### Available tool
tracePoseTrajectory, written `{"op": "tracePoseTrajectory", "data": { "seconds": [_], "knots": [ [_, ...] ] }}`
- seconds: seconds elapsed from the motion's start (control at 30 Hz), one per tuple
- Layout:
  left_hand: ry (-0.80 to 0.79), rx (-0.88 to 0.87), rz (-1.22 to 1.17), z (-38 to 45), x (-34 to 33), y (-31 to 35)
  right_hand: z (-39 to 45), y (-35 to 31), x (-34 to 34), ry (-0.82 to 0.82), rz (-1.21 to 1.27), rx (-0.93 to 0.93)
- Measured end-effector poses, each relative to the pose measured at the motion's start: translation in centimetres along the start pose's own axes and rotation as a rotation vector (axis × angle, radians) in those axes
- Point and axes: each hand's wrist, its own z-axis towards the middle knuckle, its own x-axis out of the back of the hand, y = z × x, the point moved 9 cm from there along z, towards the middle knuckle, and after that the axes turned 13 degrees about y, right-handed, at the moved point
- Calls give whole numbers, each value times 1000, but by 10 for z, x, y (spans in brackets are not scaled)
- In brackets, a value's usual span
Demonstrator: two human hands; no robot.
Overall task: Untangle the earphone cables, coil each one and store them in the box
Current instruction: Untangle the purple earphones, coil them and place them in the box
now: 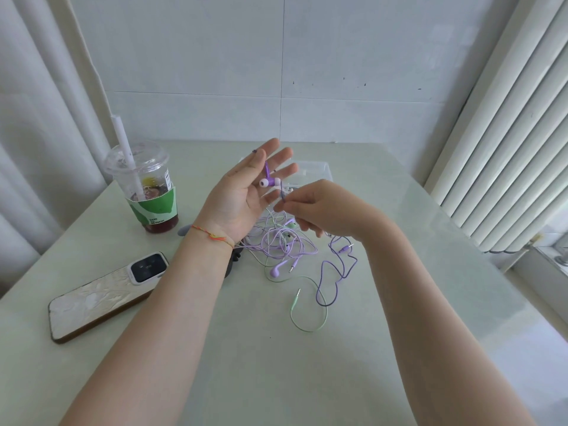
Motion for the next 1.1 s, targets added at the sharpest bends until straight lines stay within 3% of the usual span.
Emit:
{"op": "tracePoseTrajectory", "data": {
  "seconds": [0.27,0.5,0.63,0.8,1.1],
  "knots": [
    [-43,-57,-1,-1,-10,5,4,3,-6,52,-101,-21],
    [157,-182,175,16,20,0,-5,-10,-12,-84,-67,0],
    [194,-199,342,17,25,-8,-3,-16,-2,14,-14,36],
    [126,-71,474,18,22,-24,2,-9,23,210,46,9],
    [-119,207,404,-2,-1,-43,6,6,50,428,134,-16]
  ]
}}
